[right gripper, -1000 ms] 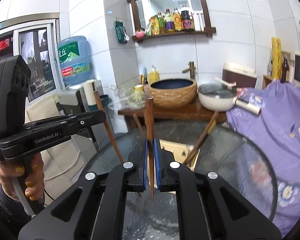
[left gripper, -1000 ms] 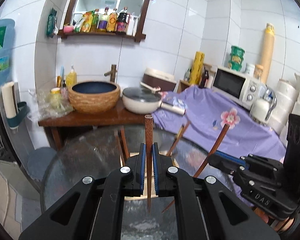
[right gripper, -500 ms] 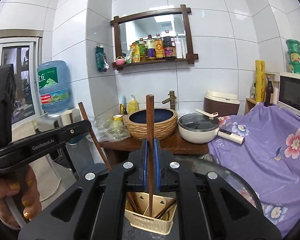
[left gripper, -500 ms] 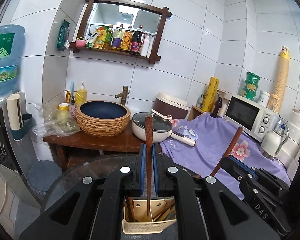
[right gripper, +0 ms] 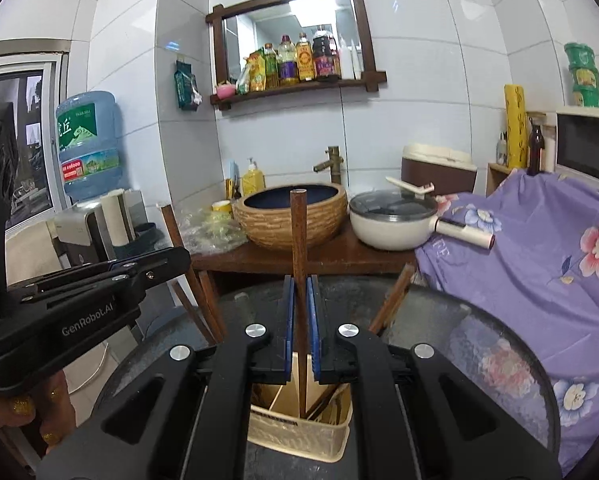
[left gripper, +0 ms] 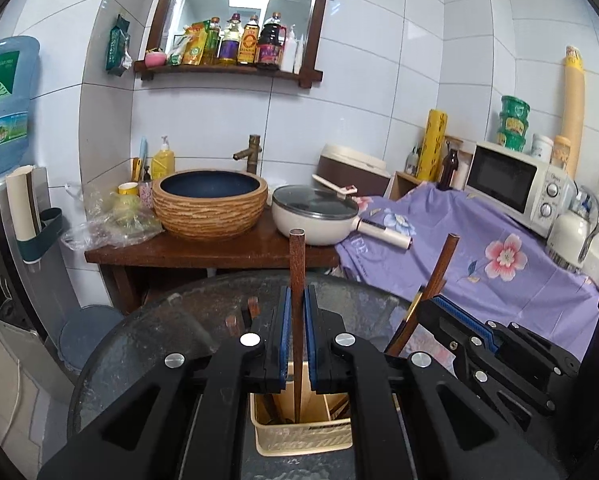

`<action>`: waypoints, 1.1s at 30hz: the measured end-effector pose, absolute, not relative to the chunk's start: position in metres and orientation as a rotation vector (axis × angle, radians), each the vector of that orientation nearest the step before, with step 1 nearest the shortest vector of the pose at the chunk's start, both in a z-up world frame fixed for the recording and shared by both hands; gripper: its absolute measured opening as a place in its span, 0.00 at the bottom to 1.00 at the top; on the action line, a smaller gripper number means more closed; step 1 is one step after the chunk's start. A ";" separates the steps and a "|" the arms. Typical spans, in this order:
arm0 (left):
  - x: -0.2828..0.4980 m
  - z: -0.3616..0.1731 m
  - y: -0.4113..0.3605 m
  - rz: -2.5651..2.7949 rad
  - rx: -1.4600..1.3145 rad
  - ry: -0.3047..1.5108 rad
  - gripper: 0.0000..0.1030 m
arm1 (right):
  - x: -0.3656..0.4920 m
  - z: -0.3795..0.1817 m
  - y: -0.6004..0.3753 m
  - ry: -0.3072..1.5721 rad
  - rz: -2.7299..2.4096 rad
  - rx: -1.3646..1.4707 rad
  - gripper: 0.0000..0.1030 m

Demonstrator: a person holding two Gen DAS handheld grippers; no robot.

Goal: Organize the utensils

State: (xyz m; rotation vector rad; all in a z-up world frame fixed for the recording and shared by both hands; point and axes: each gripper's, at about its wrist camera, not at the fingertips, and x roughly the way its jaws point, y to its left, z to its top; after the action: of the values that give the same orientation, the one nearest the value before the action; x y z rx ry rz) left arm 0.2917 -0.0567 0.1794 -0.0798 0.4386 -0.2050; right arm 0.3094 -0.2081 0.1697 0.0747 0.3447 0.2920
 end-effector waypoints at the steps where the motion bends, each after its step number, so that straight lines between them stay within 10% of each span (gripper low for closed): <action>1: 0.292 0.175 -0.058 -0.206 -0.075 0.447 0.06 | 0.311 0.163 -0.209 0.360 0.290 0.080 0.07; 20: 0.301 0.130 -0.059 -0.211 -0.060 0.537 0.09 | 0.313 0.125 -0.214 0.428 0.296 0.087 0.08; 22: 0.298 0.133 -0.055 -0.209 -0.058 0.522 0.32 | 0.308 0.127 -0.216 0.414 0.287 0.084 0.23; 24: 0.288 0.139 -0.049 -0.205 -0.069 0.486 0.49 | 0.297 0.131 -0.219 0.372 0.281 0.090 0.62; 31: 0.230 0.155 -0.023 -0.133 -0.080 0.330 0.94 | 0.242 0.130 -0.240 0.285 0.217 0.105 0.88; 33: 0.209 0.148 -0.015 -0.116 -0.080 0.301 0.94 | 0.224 0.123 -0.243 0.291 0.212 0.095 0.90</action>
State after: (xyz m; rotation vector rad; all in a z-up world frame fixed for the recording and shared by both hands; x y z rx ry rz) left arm 0.2088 -0.0146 0.1480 -0.0801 0.3010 -0.1155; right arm 0.2244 -0.2434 0.1229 0.0952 0.2913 0.2117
